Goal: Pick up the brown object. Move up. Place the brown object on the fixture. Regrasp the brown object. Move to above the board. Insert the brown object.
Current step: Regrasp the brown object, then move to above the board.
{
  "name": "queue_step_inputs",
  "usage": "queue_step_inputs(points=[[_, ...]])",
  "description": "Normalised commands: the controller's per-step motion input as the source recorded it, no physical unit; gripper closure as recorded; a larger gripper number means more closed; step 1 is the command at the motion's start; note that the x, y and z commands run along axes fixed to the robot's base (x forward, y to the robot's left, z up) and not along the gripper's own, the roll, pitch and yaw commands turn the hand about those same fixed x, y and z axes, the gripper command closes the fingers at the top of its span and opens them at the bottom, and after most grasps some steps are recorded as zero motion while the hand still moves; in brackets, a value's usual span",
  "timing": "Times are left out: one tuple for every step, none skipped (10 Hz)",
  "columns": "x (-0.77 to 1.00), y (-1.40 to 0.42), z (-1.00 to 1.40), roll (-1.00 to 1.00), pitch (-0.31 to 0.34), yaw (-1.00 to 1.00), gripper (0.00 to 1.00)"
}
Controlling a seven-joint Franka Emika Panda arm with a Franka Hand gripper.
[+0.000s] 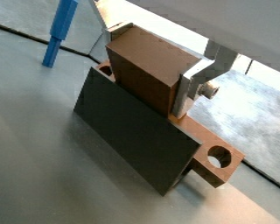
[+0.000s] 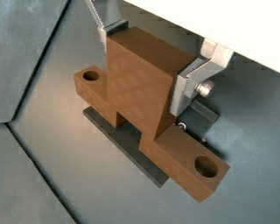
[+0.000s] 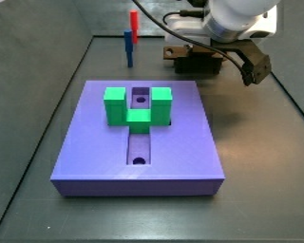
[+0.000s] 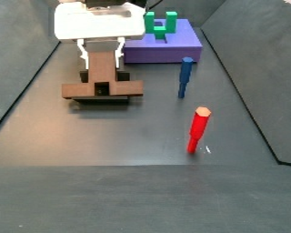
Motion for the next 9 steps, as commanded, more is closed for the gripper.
queue_step_inputs(points=[[0.0, 0.0, 0.0, 0.0, 0.0, 0.0, 1.0], [0.0, 0.0, 0.0, 0.0, 0.0, 0.0, 1.0], [0.0, 0.0, 0.0, 0.0, 0.0, 0.0, 1.0], [0.0, 0.0, 0.0, 0.0, 0.0, 0.0, 1.0], [0.0, 0.0, 0.0, 0.0, 0.0, 0.0, 1.0], [0.0, 0.0, 0.0, 0.0, 0.0, 0.0, 1.0], [0.0, 0.0, 0.0, 0.0, 0.0, 0.0, 1.0], [0.0, 0.0, 0.0, 0.0, 0.0, 0.0, 1.0], [0.0, 0.0, 1.4, 0.0, 0.0, 0.0, 1.0]])
